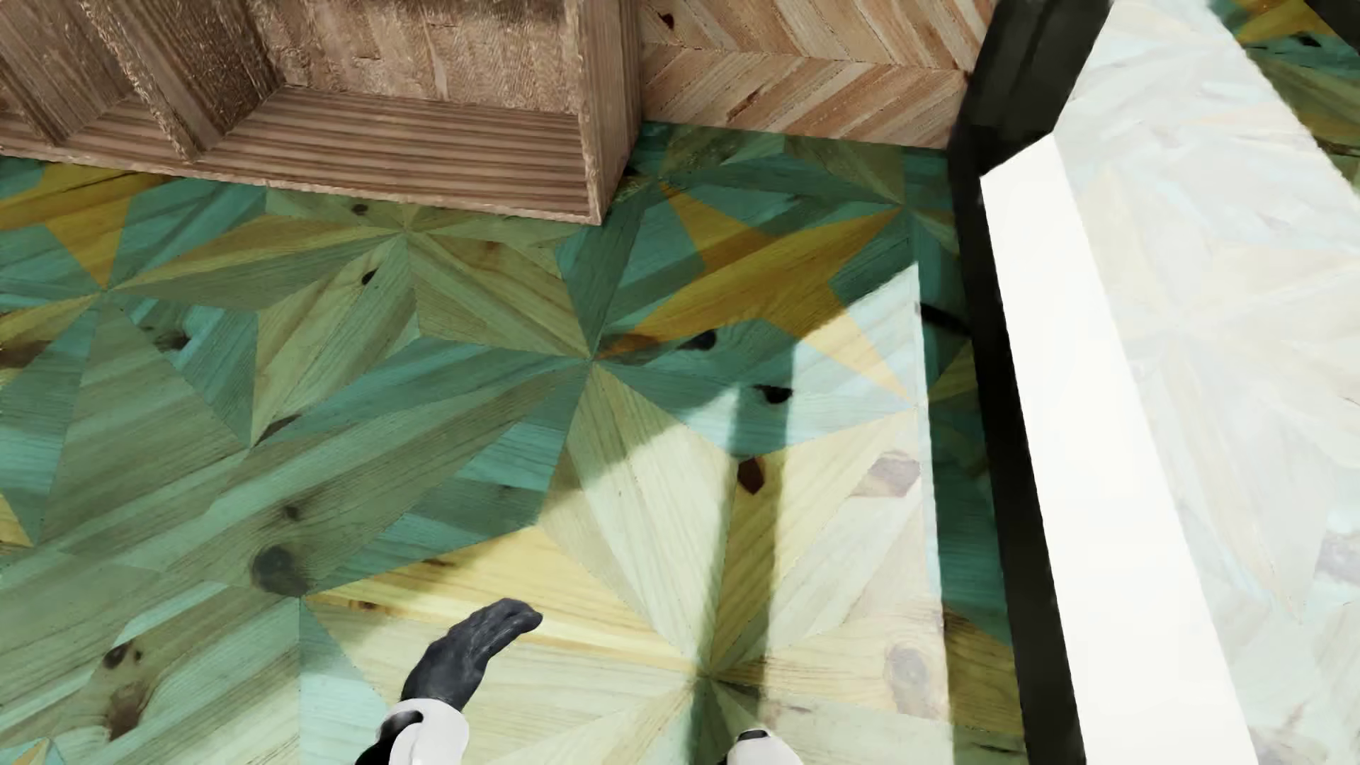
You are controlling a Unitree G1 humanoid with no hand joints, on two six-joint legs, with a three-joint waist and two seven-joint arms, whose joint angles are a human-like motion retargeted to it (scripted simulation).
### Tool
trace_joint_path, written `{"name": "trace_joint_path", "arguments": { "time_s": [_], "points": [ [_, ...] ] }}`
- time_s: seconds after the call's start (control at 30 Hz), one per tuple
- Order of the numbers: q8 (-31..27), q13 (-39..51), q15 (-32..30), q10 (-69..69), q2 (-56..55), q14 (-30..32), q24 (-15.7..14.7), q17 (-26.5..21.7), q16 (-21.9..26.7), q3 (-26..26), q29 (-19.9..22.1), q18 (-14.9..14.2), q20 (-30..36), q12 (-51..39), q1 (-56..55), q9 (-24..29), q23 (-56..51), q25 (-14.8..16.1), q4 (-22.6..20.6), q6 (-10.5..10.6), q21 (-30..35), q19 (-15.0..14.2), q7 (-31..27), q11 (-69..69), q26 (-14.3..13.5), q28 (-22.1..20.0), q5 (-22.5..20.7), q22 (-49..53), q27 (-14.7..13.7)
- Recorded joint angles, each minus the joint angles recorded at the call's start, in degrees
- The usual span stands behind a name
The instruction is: Move towards the bed
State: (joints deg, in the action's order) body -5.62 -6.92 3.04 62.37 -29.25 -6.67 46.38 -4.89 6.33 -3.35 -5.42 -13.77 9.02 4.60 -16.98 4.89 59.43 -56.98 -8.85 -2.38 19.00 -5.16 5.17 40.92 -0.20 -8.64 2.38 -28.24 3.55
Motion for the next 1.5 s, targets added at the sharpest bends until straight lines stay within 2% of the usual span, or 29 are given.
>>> {"name": "trace_joint_path", "arguments": {
  "time_s": [0.07,0.1,0.13,0.17,0.23,0.3,0.37,0.47,0.5,0.57,0.63,0.7,0.73,0.8,0.83,0.9,0.97,1.03,1.1,1.17,1.2,1.27,1.3,1.33,1.37,1.4,1.43,1.47,1.5],
  "points": [
    [3.48,5.92,1.08,5.65,2.72,-1.45,0.24,-2.13,0.73,-0.66,-1.47,1.55,0.11,0.29,-5.66,-0.08,2.23,-4.67,10.69,1.74,1.99,0.32,3.63,-0.64,3.55,-0.67,-0.31,-3.22,2.36],
    [3.93,8.53,0.35,1.89,4.62,-2.18,0.68,-2.8,1.33,-0.54,1.02,6.42,0.97,0.16,-6.88,-0.25,1.39,-4.67,16.56,2.45,-0.46,0.21,6.95,-2.56,4.49,0.62,-0.66,-6.06,5.1],
    [3.83,10.45,-0.79,-5.86,6.44,-3.42,1.24,-2.89,2.11,-0.21,5.23,10.59,1.78,0.08,-7.06,-0.44,-1.02,-2.19,20.51,2.98,-5.26,-0.04,10.05,-4.73,5.06,2.55,-1.05,-9.18,7.14],
    [3.27,12.13,-1.89,-16.37,8.0,-3.44,1.81,-2.5,2.81,0.23,9.43,12.35,2.15,0.34,-6.47,-0.61,-4.37,2.33,22.3,3.28,-10.78,-0.31,12.08,-6.84,5.86,4.54,-1.48,-11.9,6.99],
    [0.53,16.34,-2.42,-36.16,10.0,6.52,2.44,-2.79,3.45,1.03,13.3,10.84,1.33,1.33,-5.35,-0.76,-11.52,10.71,20.79,3.16,-15.54,-0.91,9.09,-9.58,8.05,6.92,-2.56,-15.5,2.15],
    [-2.63,21.1,-0.41,-36.94,9.51,6.63,1.52,-6.1,3.12,0.97,15.17,11.47,-0.93,3.38,-5.45,-0.56,-19.1,11.13,21.66,2.67,-11.55,-1.6,9.44,-8.71,8.91,4.29,-3.86,-16.4,-1.55],
    [-3.37,22.74,1.33,-34.59,8.26,5.23,-0.21,-6.7,2.89,1.0,19.13,12.82,-1.71,4.71,-6.22,-0.51,-26.76,10.29,23.0,1.84,-10.54,-0.89,12.62,-7.63,8.83,1.62,-3.93,-17.65,-1.72],
    [2.34,18.3,6.78,-35.39,8.82,6.87,1.36,-1.91,5.58,1.63,22.04,12.63,1.5,4.26,-4.91,-1.05,-33.41,17.35,22.71,0.5,-11.04,-1.28,14.82,-3.14,8.93,4.64,-1.14,-18.5,-2.05],
    [2.74,16.69,7.84,-35.64,9.34,7.51,0.91,-2.15,5.7,1.73,19.47,12.49,1.06,4.18,-4.48,-1.25,-33.45,16.64,22.39,0.18,-8.45,-1.12,14.88,-0.01,9.12,3.79,-1.12,-17.53,-3.32],
    [0.42,13.83,9.06,-35.22,10.94,8.47,-2.44,-3.42,4.4,1.79,10.48,12.34,-1.73,4.49,-4.19,-1.57,-29.8,8.47,21.59,-0.31,-4.47,-1.33,14.31,5.66,9.32,0.45,-2.57,-14.38,-6.04],
    [-4.99,10.68,10.46,-33.11,13.61,8.88,-5.67,-0.41,3.05,1.8,5.85,12.44,-3.47,4.49,-5.26,-1.71,-21.75,4.37,20.52,-0.47,-8.56,-2.55,12.5,8.09,8.67,-1.99,-5.25,-10.71,-2.59],
    [-11.55,8.86,10.69,-29.59,16.89,9.1,-6.9,3.35,2.31,1.97,8.25,12.69,-3.82,4.22,-7.78,-1.46,-10.84,6.3,19.64,-0.07,-14.64,-3.07,9.73,6.63,7.74,-3.06,-8.5,-6.64,4.25],
    [-13.69,8.64,10.67,-28.29,18.15,9.67,-7.05,3.72,2.05,2.24,7.3,12.98,-3.88,4.22,-9.38,-1.13,-4.66,5.67,19.06,0.35,-14.66,-1.91,8.1,4.78,6.5,-3.39,-9.54,-4.34,5.92],
    [-9.61,9.56,13.29,-31.72,17.68,14.01,-6.23,2.42,1.44,3.36,-1.89,12.81,-2.9,3.99,-12.08,-0.27,6.59,-0.23,16.64,1.54,-9.11,1.81,4.72,0.37,3.22,-3.62,-7.84,1.67,4.15],
    [-5.55,10.42,13.77,-37.08,16.04,18.7,-4.76,1.87,1.23,3.94,-6.82,10.62,-1.94,3.66,-13.2,0.05,10.45,-3.12,14.76,2.21,-6.36,2.3,2.71,-2.08,1.66,-3.33,-6.21,4.47,2.32],
    [1.83,12.29,11.82,-44.54,12.16,22.17,0.16,1.42,0.95,4.45,-11.66,-0.18,0.32,3.5,-15.52,0.28,13.99,-7.3,10.49,3.53,-2.91,1.74,0.16,-5.92,0.28,-0.97,-3.14,8.52,1.07],
    [8.69,14.14,8.59,-32.54,9.86,10.25,3.04,0.47,0.63,4.9,-8.07,1.89,1.95,4.84,-16.48,0.25,12.92,-12.15,13.53,4.46,0.55,0.8,5.87,-8.86,-0.5,2.66,0.78,10.32,1.6],
    [14.21,16.39,4.53,-18.54,9.89,-0.16,1.75,-0.51,0.97,5.89,-0.77,9.88,0.52,7.69,-12.1,-0.47,8.68,-18.48,22.15,5.0,5.14,-0.64,16.35,-13.24,0.09,3.78,3.53,9.32,2.16],
    [19.42,18.05,0.66,-11.44,10.97,-5.61,-0.34,-1.22,1.39,6.85,6.65,13.82,-3.55,10.36,-6.04,-1.67,0.48,-20.17,28.89,5.13,4.45,-2.54,18.01,-17.89,3.66,0.58,5.86,5.96,1.63],
    [26.46,18.07,-2.38,-9.9,12.16,-10.23,-3.11,-1.79,1.49,6.79,14.47,14.84,-8.86,10.56,-1.09,-3.04,-11.45,-18.43,37.02,5.27,-0.25,-5.02,20.11,-20.93,9.21,-3.43,9.07,0.28,-0.31],
    [30.56,17.38,-3.68,-10.65,12.52,-12.65,-3.51,-2.41,2.17,6.33,18.42,15.56,-10.71,9.79,1.35,-3.7,-17.86,-16.49,42.58,5.43,-3.42,-6.35,25.27,-21.58,12.2,-4.25,11.29,-2.72,-1.1],
    [39.65,15.2,-5.3,-14.01,14.07,-15.62,0.39,-3.28,3.98,5.1,24.38,16.59,-9.47,8.13,6.15,-4.83,-27.83,-6.27,50.22,5.61,-12.05,-8.59,41.65,-21.96,15.86,-1.66,18.01,-4.87,-1.46],
    [43.81,13.18,-4.0,-15.34,15.64,-16.34,2.59,-4.49,4.44,5.05,25.89,10.63,-6.96,7.07,5.91,-5.03,-31.11,1.34,48.54,5.24,-16.4,-8.67,43.88,-21.03,14.63,0.78,22.85,-4.18,-1.36],
    [46.07,10.21,0.05,-15.36,17.24,-18.52,3.44,-6.51,4.52,5.32,26.29,6.28,-4.04,5.68,2.76,-4.91,-33.53,9.0,43.44,4.44,-19.97,-6.79,39.77,-18.97,11.54,3.59,28.31,-3.31,-1.05],
    [43.05,6.57,6.42,-14.76,17.34,-20.6,3.34,-8.51,4.73,5.08,26.11,6.98,-1.16,4.21,-0.66,-4.57,-34.76,15.33,37.16,3.5,-22.29,-0.61,34.35,-15.39,7.79,6.74,31.89,-2.75,-0.51],
    [31.66,3.04,11.26,-14.72,14.32,-22.2,3.49,-9.73,5.26,4.18,25.82,9.22,1.19,2.84,-2.91,-3.98,-34.01,19.16,30.73,2.76,-22.81,5.17,28.93,-9.54,4.77,9.41,30.51,-2.39,0.46],
    [18.94,0.23,13.65,-15.95,10.02,-23.15,4.41,-10.95,5.0,3.42,24.38,11.65,2.57,1.07,-3.29,-3.28,-31.25,20.48,24.83,2.19,-21.45,2.98,24.43,-2.34,3.62,10.37,25.02,-2.29,2.03],
    [13.43,-1.9,15.06,-18.41,6.42,-23.3,4.73,-11.97,3.94,3.18,20.43,13.63,2.6,-0.15,-2.03,-2.62,-27.16,19.16,19.84,1.51,-18.69,1.27,21.21,4.28,3.41,9.12,19.84,-1.92,3.79],
    [14.61,-3.12,15.77,-21.79,3.32,-22.69,3.44,-12.04,2.4,3.03,14.1,15.0,1.8,-0.63,0.21,-2.06,-22.11,15.72,15.68,0.73,-14.57,2.83,18.63,9.5,3.05,6.83,16.77,-0.77,4.8]
  ]
}}
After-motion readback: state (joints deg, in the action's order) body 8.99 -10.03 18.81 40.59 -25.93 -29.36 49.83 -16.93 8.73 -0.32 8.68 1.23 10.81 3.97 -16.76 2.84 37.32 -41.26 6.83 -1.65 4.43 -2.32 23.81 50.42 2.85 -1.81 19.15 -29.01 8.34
